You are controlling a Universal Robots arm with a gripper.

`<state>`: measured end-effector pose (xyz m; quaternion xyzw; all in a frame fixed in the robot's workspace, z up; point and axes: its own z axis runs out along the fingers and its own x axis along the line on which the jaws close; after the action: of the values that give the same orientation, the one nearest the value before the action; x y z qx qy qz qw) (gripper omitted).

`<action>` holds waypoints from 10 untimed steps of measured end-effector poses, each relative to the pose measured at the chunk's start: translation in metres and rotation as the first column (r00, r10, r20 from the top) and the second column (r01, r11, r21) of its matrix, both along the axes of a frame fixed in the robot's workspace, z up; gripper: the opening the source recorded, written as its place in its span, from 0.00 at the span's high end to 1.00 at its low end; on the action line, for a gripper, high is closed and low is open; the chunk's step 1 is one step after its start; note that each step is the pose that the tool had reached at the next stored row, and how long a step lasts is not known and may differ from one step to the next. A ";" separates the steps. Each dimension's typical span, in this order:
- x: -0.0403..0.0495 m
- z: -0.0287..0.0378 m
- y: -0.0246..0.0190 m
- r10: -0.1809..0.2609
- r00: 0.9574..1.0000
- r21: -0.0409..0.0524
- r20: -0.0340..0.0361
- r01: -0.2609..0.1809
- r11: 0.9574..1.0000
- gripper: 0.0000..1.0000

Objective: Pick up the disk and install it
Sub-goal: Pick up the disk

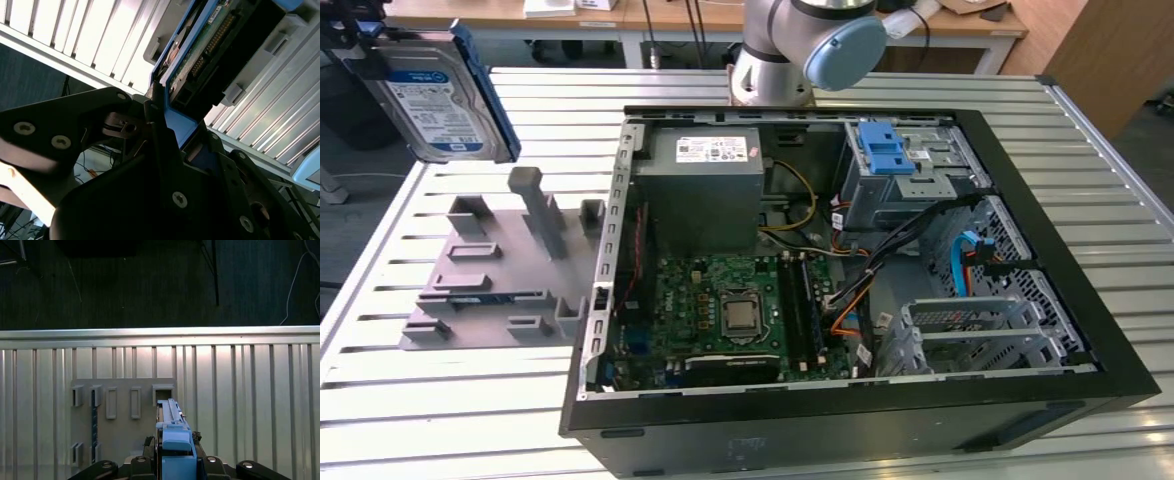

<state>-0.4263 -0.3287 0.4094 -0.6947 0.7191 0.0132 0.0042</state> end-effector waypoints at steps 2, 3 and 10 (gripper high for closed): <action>0.0000 0.0008 0.0002 0.000 1.000 -0.001 0.000 0.000 1.000 0.64; 0.0000 0.0009 0.0004 0.000 1.000 -0.004 0.000 0.000 1.000 0.64; 0.0000 0.0010 0.0005 0.000 1.000 -0.017 0.000 0.000 1.000 0.64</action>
<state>-0.4262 -0.3283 0.4104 -0.6948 0.7192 0.0073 -0.0015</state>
